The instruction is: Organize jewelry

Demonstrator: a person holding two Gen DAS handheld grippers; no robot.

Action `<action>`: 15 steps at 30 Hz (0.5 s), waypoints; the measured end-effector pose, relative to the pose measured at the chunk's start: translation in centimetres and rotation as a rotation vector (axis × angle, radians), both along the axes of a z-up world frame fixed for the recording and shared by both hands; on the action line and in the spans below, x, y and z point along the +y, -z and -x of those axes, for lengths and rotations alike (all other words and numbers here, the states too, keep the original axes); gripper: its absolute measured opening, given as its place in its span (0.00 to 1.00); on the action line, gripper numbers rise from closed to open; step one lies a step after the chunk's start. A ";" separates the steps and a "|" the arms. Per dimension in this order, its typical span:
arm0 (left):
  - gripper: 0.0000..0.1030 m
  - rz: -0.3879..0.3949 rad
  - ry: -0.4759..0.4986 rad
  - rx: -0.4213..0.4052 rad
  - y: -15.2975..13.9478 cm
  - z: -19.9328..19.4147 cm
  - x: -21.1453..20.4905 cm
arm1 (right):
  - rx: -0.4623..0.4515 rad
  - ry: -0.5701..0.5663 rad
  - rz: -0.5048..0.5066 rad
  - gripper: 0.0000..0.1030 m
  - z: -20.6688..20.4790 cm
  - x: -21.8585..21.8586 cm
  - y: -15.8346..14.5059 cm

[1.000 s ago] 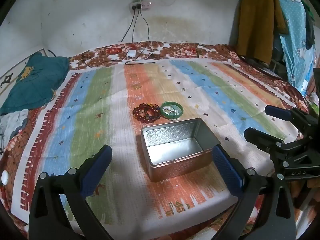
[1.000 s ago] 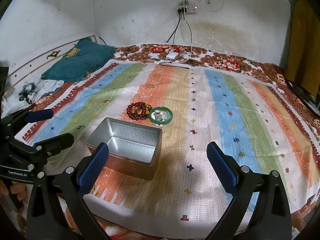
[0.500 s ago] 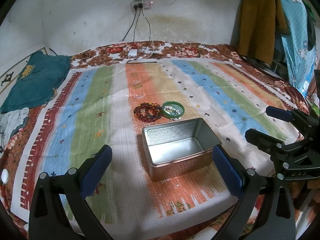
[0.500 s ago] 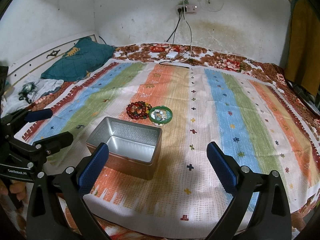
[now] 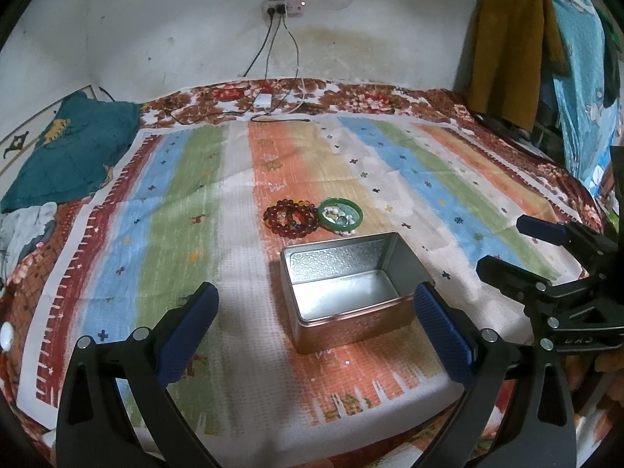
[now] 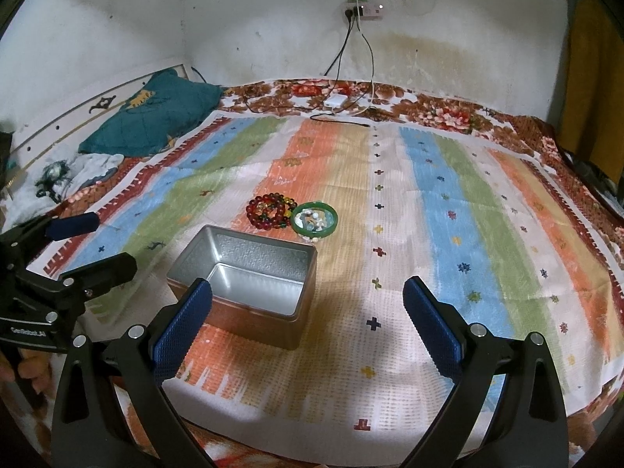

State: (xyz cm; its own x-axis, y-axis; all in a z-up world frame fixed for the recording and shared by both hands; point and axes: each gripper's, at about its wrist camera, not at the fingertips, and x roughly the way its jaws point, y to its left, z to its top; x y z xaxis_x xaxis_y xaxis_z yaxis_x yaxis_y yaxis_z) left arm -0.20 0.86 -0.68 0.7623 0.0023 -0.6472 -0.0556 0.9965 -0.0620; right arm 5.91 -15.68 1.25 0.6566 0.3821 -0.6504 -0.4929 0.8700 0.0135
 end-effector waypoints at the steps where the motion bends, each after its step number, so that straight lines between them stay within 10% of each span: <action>1: 0.95 0.000 -0.005 0.003 0.0 0.0 0.0 | 0.002 -0.001 -0.001 0.96 -0.2 0.0 0.1; 15: 0.95 0.006 0.007 0.030 0.2 -2.3 0.4 | 0.019 0.003 0.002 0.97 -1.2 0.8 -0.1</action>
